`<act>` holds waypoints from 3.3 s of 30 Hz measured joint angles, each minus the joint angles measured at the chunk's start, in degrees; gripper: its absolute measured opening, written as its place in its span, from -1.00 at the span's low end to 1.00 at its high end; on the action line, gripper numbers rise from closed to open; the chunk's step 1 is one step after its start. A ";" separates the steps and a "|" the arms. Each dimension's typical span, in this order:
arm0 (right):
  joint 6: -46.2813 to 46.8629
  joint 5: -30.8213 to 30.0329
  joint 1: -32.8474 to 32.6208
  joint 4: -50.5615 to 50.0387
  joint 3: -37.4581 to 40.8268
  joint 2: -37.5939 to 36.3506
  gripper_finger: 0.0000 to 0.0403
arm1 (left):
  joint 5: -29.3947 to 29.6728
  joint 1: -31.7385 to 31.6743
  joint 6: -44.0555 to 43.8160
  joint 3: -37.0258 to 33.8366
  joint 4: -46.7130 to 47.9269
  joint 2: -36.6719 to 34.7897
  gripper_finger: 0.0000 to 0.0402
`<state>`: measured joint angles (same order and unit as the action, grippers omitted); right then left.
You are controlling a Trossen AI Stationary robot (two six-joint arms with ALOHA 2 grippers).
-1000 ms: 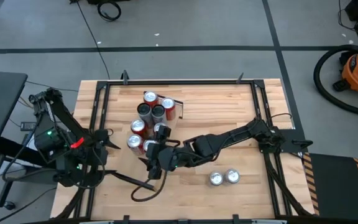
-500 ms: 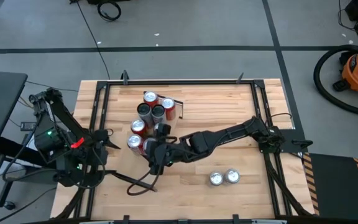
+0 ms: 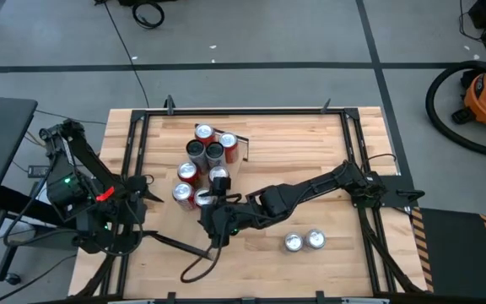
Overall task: Place canned beverage on shelf
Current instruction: Put the red soda can on the shelf
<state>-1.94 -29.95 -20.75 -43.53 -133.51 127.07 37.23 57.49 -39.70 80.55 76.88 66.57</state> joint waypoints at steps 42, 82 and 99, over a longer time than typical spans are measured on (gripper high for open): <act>20.88 -2.86 1.97 -18.66 9.62 -3.47 0.72 | 0.47 0.00 0.04 -0.04 0.62 0.04 0.99; 55.80 25.84 -11.55 -46.46 6.42 -4.29 0.72 | -3.93 0.02 -3.59 -0.04 2.08 0.04 0.99; 57.66 25.08 -13.05 -46.51 14.95 -6.33 0.72 | -3.98 0.02 -4.05 -0.04 2.84 0.04 0.99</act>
<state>55.72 -4.87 -33.80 -90.04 -118.56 120.74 33.26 57.52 -43.75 80.51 79.72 66.61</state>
